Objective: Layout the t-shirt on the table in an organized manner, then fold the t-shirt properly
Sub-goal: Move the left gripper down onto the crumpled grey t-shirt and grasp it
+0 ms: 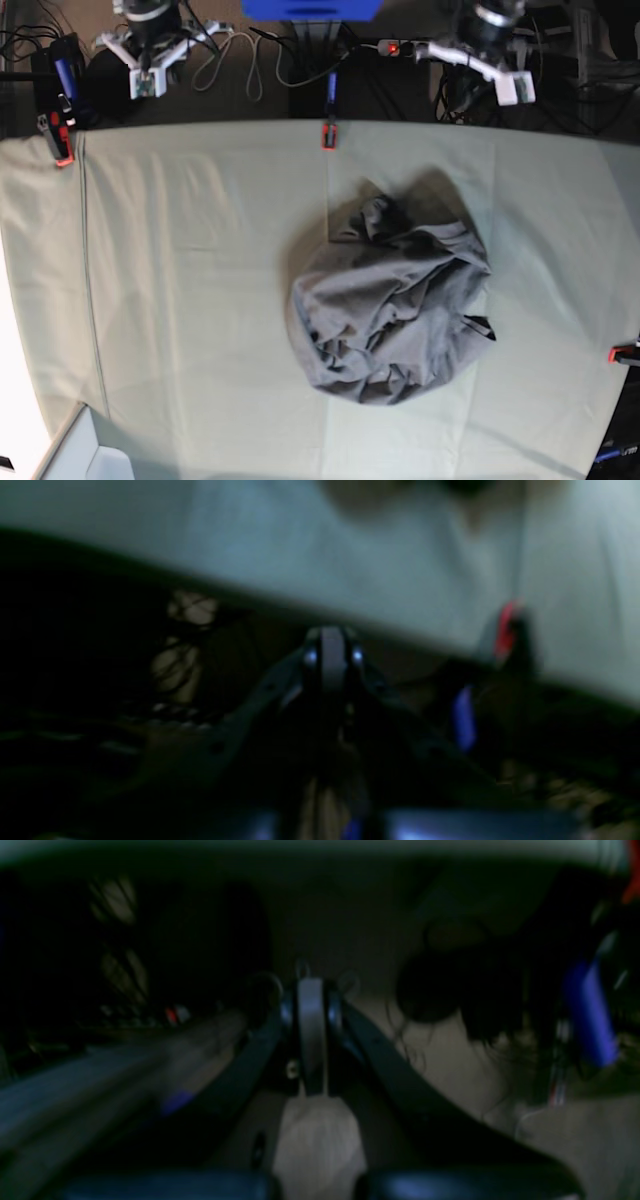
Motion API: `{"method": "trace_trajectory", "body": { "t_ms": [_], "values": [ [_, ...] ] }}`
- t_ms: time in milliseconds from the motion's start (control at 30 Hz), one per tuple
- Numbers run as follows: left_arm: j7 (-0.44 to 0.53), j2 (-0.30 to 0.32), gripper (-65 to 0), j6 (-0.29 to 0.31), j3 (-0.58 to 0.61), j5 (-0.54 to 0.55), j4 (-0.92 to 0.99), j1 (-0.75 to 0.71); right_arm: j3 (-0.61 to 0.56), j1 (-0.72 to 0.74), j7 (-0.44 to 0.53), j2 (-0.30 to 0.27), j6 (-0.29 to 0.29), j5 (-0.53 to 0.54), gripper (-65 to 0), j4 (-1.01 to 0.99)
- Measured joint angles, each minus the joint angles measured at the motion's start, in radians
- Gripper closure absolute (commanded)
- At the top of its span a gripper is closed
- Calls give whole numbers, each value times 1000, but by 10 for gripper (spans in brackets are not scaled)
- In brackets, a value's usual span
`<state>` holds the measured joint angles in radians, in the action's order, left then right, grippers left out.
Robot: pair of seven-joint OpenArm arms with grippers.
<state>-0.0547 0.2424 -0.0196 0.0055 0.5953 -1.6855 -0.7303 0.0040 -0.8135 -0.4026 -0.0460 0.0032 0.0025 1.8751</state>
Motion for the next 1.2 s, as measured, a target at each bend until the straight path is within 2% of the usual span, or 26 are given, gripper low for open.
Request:
{"method": "trace_trajectory", "body": {
  "t_ms": [133, 233, 333, 400, 600, 800, 967, 1200],
  "values": [
    [-63, 6, -211, 0, -6, 71, -18, 99, 4, 5, -53, -7, 0, -4, 0, 142],
    [-88, 3, -268, 0, -2, 76, -16, 135, 2, 45, -69, -8, 0, -3, 0, 154],
    [-87, 2, -296, 0, -2, 76, -16, 176, 2, 77, -103, -9, 0, -3, 0, 153],
    [-84, 1, -309, 0, -2, 77, -16, 206, 2, 106, -130, -6, 0, -5, 0, 152],
    [-92, -5, -320, 0, -4, 81, -2, 279, -3, 191, -128, -3, 0, -3, -3, 143],
    [-84, -5, -320, 2, -4, 85, 70, 366, -3, 230, -129, -3, 0, -3, -73, 140],
    [-87, -7, -320, -2, -4, 84, 126, 382, -3, 233, -135, -4, 0, -3, -147, 140],
    [-87, -7, -320, 0, -4, 85, 196, 428, 2, 233, -129, -4, 0, -3, -152, 140]
  ]
}}
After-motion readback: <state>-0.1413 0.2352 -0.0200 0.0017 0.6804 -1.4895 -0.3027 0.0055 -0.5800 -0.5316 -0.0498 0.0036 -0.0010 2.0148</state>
